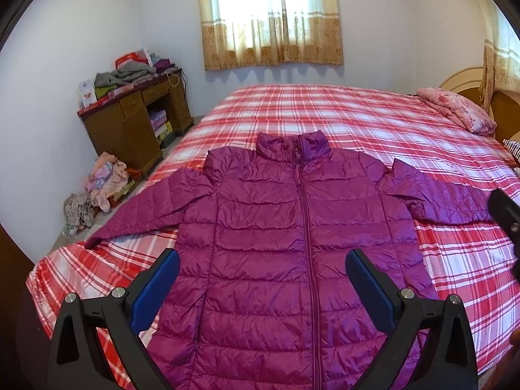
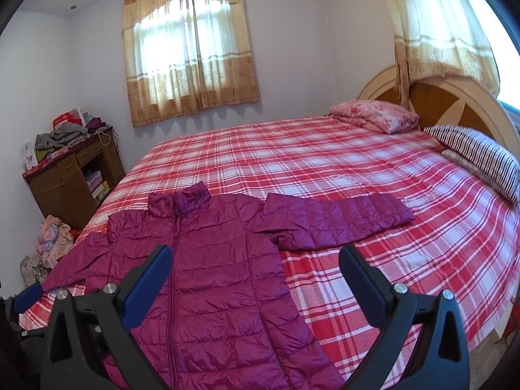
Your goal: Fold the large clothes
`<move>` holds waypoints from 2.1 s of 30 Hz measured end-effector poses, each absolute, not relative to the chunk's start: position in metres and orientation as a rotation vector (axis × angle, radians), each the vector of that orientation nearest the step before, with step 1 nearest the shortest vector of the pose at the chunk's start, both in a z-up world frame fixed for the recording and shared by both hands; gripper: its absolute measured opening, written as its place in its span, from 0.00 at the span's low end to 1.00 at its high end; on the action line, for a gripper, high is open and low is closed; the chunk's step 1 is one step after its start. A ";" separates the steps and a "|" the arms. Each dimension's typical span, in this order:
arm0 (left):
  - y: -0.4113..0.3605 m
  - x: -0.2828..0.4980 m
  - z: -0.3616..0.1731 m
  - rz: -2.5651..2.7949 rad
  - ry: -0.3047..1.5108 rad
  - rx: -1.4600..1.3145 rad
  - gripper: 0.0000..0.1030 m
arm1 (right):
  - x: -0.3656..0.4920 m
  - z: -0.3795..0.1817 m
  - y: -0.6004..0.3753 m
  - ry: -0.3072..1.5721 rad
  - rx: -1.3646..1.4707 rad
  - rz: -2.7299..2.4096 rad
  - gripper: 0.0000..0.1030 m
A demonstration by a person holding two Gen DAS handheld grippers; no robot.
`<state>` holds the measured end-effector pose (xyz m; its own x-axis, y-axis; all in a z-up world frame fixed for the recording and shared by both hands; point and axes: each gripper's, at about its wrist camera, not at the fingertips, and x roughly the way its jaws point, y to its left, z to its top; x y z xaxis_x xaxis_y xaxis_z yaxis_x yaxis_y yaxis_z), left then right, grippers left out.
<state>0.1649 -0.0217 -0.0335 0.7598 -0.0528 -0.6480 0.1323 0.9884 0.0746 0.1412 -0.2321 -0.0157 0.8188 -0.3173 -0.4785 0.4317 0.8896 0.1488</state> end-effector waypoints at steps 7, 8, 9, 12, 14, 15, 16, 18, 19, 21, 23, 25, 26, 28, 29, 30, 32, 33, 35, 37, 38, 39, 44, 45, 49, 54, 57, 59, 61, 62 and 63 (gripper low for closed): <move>-0.016 0.208 -0.049 -0.118 0.734 0.102 0.99 | 0.158 -0.041 -0.293 0.521 0.339 -0.458 1.00; -0.016 0.216 -0.053 -0.108 0.737 0.113 0.99 | 0.158 -0.045 -0.304 0.526 0.353 -0.466 1.00; -0.016 0.222 -0.057 -0.101 0.739 0.125 0.99 | 0.159 -0.052 -0.320 0.530 0.379 -0.485 1.00; -0.014 0.243 -0.071 -0.070 0.744 0.167 0.99 | 0.157 -0.066 -0.354 0.548 0.433 -0.532 0.95; -0.009 0.259 -0.082 -0.078 0.753 0.177 0.99 | 0.154 -0.075 -0.386 0.556 0.480 -0.557 0.92; -0.003 0.266 -0.088 -0.085 0.755 0.168 0.99 | 0.152 -0.078 -0.395 0.562 0.491 -0.570 0.89; 0.005 0.274 -0.095 -0.084 0.753 0.160 0.99 | 0.149 -0.083 -0.414 0.560 0.534 -0.598 0.84; 0.016 0.285 -0.106 -0.065 0.758 0.156 0.99 | 0.141 -0.091 -0.449 0.557 0.602 -0.666 0.84; 0.026 0.292 -0.114 -0.060 0.761 0.149 0.99 | 0.136 -0.095 -0.465 0.550 0.638 -0.694 0.84; 0.038 0.301 -0.125 -0.052 0.764 0.138 0.99 | 0.123 -0.103 -0.496 0.535 0.721 -0.741 0.84; 0.050 0.310 -0.138 -0.037 0.776 0.116 0.99 | 0.111 -0.114 -0.529 0.502 0.826 -0.792 0.84; 0.058 0.317 -0.149 -0.026 0.782 0.086 0.99 | 0.106 -0.120 -0.545 0.507 0.866 -0.823 0.84; 0.060 0.320 -0.155 -0.016 0.783 0.074 0.99 | 0.108 -0.127 -0.555 0.514 0.899 -0.815 0.81; 0.061 0.323 -0.166 -0.009 0.786 0.054 0.99 | 0.117 -0.136 -0.565 0.532 0.927 -0.807 0.77; 0.061 0.324 -0.170 -0.006 0.785 0.051 0.99 | 0.126 -0.140 -0.569 0.555 0.923 -0.809 0.72; 0.059 0.326 -0.173 -0.001 0.784 0.055 0.99 | 0.132 -0.144 -0.573 0.569 0.904 -0.817 0.71; 0.053 0.326 -0.180 0.008 0.782 0.072 0.99 | 0.150 -0.150 -0.579 0.603 0.882 -0.824 0.69; 0.051 0.326 -0.181 0.009 0.782 0.080 0.99 | 0.154 -0.153 -0.585 0.601 0.881 -0.826 0.69; 0.049 0.326 -0.184 0.010 0.777 0.092 0.99 | 0.166 -0.159 -0.591 0.610 0.870 -0.837 0.69; 0.047 0.326 -0.186 0.010 0.779 0.102 0.99 | 0.179 -0.166 -0.595 0.638 0.874 -0.846 0.69; 0.046 0.327 -0.187 0.008 0.784 0.107 0.99 | 0.181 -0.173 -0.602 0.634 0.866 -0.850 0.69; 0.046 0.328 -0.188 0.006 0.790 0.108 0.99 | 0.183 -0.174 -0.601 0.636 0.846 -0.861 0.69; 0.050 0.330 -0.191 -0.004 0.804 0.071 0.99 | 0.187 -0.177 -0.596 0.674 0.701 -0.927 0.26; 0.051 0.329 -0.191 -0.005 0.804 0.067 0.99 | 0.191 -0.177 -0.596 0.684 0.681 -0.922 0.20; 0.052 0.323 -0.192 0.002 0.795 0.066 0.99 | 0.202 -0.165 -0.590 0.717 0.597 -0.887 0.10; 0.054 0.321 -0.192 -0.006 0.794 0.056 0.99 | 0.204 -0.101 -0.548 0.593 0.438 -0.783 0.10; 0.057 0.320 -0.191 -0.012 0.794 0.042 0.99 | 0.215 -0.060 -0.505 0.530 0.356 -0.666 0.10; 0.058 0.319 -0.191 -0.013 0.794 0.038 0.99 | 0.228 -0.032 -0.460 0.493 0.290 -0.546 0.10; 0.059 0.319 -0.190 -0.014 0.796 0.034 0.99 | 0.243 -0.018 -0.420 0.480 0.246 -0.439 0.10; 0.060 0.318 -0.189 -0.013 0.797 0.033 0.99 | 0.250 -0.014 -0.399 0.479 0.231 -0.385 0.10; 0.061 0.318 -0.189 -0.012 0.797 0.031 0.99 | 0.258 -0.011 -0.377 0.484 0.223 -0.321 0.10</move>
